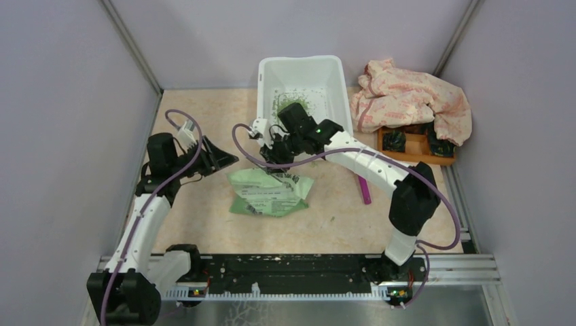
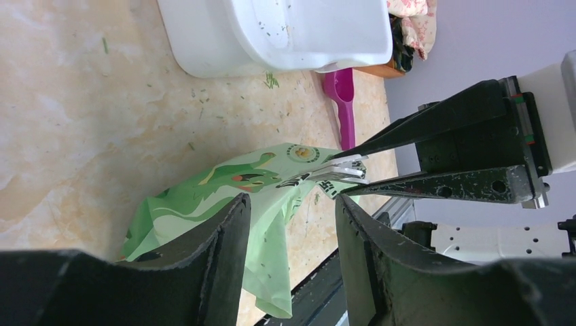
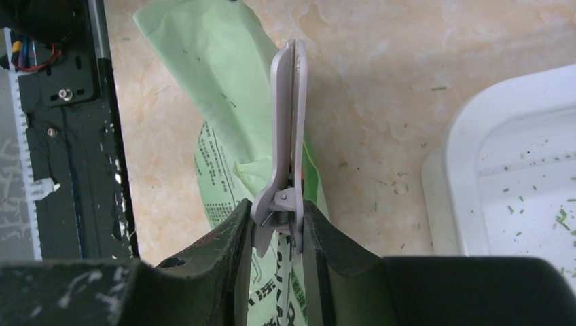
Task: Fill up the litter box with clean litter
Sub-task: Adjust the clamp at the cat litter bag.
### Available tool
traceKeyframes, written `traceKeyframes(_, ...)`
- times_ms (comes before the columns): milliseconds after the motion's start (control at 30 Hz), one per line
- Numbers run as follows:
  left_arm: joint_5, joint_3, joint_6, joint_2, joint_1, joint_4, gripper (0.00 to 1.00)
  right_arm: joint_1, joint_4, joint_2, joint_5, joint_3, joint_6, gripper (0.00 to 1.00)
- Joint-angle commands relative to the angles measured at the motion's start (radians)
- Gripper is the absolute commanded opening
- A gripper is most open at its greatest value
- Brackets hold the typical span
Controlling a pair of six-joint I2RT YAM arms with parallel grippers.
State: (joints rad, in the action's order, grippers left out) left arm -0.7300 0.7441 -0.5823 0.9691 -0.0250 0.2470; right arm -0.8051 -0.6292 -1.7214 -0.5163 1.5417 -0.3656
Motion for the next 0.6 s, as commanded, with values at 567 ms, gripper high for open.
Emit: traceKeyframes(567, -0.099, -0.094, -0.033, -0.175, 0.08, 0.088, 0.47, -0.039, -0.211, -0.049, -0.012, 0.158, -0.085, 0.0)
